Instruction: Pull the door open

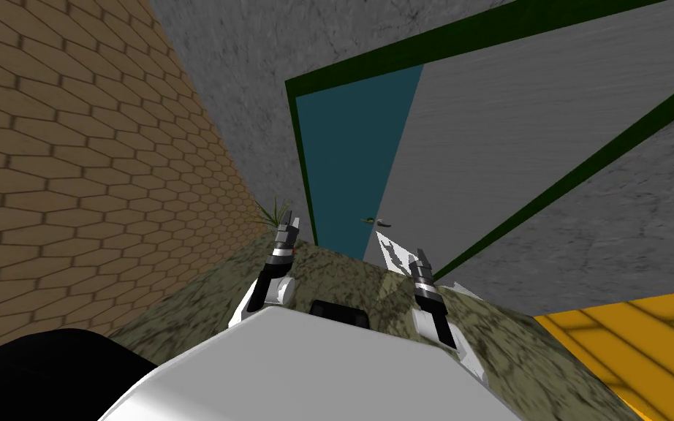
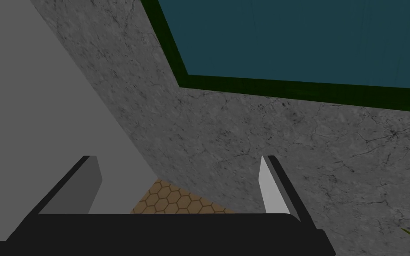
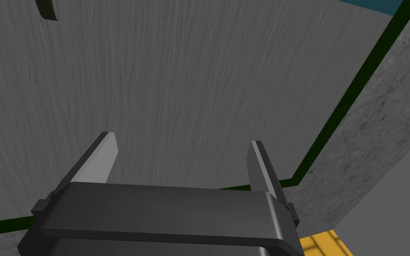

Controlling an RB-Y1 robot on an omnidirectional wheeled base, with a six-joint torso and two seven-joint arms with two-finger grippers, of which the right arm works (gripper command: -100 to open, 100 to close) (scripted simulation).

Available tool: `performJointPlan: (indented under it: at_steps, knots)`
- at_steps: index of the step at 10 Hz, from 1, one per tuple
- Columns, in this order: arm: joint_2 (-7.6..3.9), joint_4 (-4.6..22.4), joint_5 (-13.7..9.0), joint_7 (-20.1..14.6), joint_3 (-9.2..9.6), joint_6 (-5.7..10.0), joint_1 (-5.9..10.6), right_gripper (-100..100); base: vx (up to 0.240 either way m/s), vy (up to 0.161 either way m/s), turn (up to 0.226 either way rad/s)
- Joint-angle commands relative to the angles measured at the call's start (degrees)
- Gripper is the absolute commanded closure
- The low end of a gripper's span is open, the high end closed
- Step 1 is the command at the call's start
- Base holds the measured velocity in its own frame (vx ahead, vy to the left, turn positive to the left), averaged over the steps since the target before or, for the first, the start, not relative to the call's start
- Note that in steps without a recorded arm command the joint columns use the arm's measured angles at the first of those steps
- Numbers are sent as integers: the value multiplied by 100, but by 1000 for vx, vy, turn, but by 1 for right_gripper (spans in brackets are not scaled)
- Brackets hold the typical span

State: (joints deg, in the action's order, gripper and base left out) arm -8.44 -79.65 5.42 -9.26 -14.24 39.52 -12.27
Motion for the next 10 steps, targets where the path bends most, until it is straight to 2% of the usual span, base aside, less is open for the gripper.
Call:
performJointPlan:
  at_steps: [1,10]
  knots:
    - [10,200,19,-29,-41,23,49,-100,114,-4,50]
    - [-93,1610,66,-235,-331,303,463,-100,101,-1,50]
